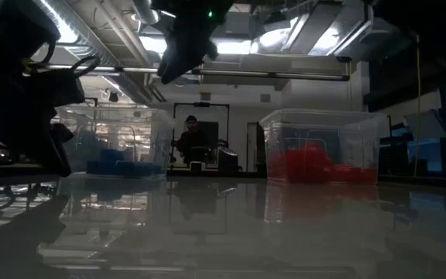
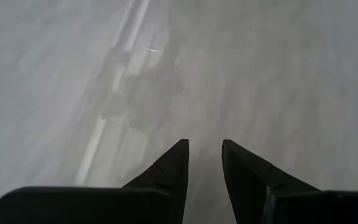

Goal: Sort blocks
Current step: Put the blue game piece into the top left transparent bin

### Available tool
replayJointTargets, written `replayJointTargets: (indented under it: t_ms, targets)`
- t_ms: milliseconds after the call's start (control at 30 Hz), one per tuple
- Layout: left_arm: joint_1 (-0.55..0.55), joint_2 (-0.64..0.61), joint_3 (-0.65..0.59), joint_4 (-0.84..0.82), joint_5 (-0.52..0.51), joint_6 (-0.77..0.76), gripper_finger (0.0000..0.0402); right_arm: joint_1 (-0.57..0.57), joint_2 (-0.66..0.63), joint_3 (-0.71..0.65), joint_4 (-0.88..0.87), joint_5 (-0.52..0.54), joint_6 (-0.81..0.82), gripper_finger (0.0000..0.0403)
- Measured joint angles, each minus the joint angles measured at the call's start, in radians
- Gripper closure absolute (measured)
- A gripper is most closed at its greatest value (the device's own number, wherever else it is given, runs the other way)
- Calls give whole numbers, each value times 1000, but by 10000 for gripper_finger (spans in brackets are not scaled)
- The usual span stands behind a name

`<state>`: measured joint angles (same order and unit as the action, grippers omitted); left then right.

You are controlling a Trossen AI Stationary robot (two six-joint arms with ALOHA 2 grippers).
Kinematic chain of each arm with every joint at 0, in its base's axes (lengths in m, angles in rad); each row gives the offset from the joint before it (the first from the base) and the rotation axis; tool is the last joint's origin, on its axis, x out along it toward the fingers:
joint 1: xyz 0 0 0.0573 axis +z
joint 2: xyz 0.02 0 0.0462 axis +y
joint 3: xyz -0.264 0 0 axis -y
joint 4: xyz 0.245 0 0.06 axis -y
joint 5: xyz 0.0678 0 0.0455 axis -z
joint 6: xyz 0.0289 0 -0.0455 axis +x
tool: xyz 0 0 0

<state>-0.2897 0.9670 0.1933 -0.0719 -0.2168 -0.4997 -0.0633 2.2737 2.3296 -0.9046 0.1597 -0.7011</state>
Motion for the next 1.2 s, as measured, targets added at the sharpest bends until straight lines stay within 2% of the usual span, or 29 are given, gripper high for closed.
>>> replayJointTargets:
  t_ms: [200,400,567,767,867,967,1100,1200]
  targets:
    - [-16,-56,1,-32,37,-31,315,138,53,-1,-46,-75,24,144]
    - [-110,-90,1,-119,39,-71,315,255,127,-1,59,-128,24,144]
    - [-149,-84,-1,-167,39,-226,315,320,193,-2,155,-127,45,144]
    - [-136,-84,-4,-111,50,-163,316,390,235,-1,205,-113,115,144]
    - [-172,-83,46,-117,92,-139,323,433,236,-2,191,-79,153,144]
    - [-235,-83,143,-240,89,-144,340,474,233,-1,190,-25,176,144]
    - [-357,-63,270,-439,90,-246,369,516,238,-1,199,24,209,144]
    - [-469,-23,324,-475,89,-358,391,532,254,0,209,63,255,144]
